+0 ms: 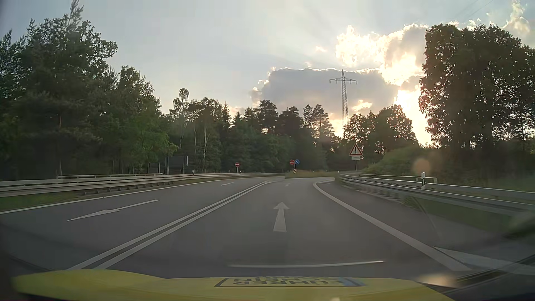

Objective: Follow the waypoints while adhering to traffic rules and regulations

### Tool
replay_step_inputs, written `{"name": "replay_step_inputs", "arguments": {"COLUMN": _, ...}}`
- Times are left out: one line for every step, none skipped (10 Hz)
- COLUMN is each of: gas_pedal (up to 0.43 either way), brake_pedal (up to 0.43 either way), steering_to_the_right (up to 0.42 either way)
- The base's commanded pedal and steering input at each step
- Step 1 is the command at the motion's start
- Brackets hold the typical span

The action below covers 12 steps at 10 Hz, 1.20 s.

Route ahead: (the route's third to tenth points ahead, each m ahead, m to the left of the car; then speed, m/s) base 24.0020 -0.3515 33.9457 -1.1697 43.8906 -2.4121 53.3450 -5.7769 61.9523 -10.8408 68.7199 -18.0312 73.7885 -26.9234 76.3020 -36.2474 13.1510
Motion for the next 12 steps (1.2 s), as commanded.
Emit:
{"name": "replay_step_inputs", "arguments": {"gas_pedal": 0.118, "brake_pedal": 0.000, "steering_to_the_right": 0.011}}
{"name": "replay_step_inputs", "arguments": {"gas_pedal": 0.118, "brake_pedal": 0.000, "steering_to_the_right": 0.013}}
{"name": "replay_step_inputs", "arguments": {"gas_pedal": 0.110, "brake_pedal": 0.000, "steering_to_the_right": 0.013}}
{"name": "replay_step_inputs", "arguments": {"gas_pedal": 0.087, "brake_pedal": 0.000, "steering_to_the_right": 0.013}}
{"name": "replay_step_inputs", "arguments": {"gas_pedal": 0.087, "brake_pedal": 0.000, "steering_to_the_right": 0.013}}
{"name": "replay_step_inputs", "arguments": {"gas_pedal": 0.079, "brake_pedal": 0.000, "steering_to_the_right": 0.013}}
{"name": "replay_step_inputs", "arguments": {"gas_pedal": 0.067, "brake_pedal": 0.000, "steering_to_the_right": 0.013}}
{"name": "replay_step_inputs", "arguments": {"gas_pedal": 0.059, "brake_pedal": 0.000, "steering_to_the_right": 0.013}}
{"name": "replay_step_inputs", "arguments": {"gas_pedal": 0.059, "brake_pedal": 0.000, "steering_to_the_right": 0.014}}
{"name": "replay_step_inputs", "arguments": {"gas_pedal": 0.059, "brake_pedal": 0.000, "steering_to_the_right": 0.014}}
{"name": "replay_step_inputs", "arguments": {"gas_pedal": 0.059, "brake_pedal": 0.000, "steering_to_the_right": 0.016}}
{"name": "replay_step_inputs", "arguments": {"gas_pedal": 0.059, "brake_pedal": 0.000, "steering_to_the_right": 0.017}}
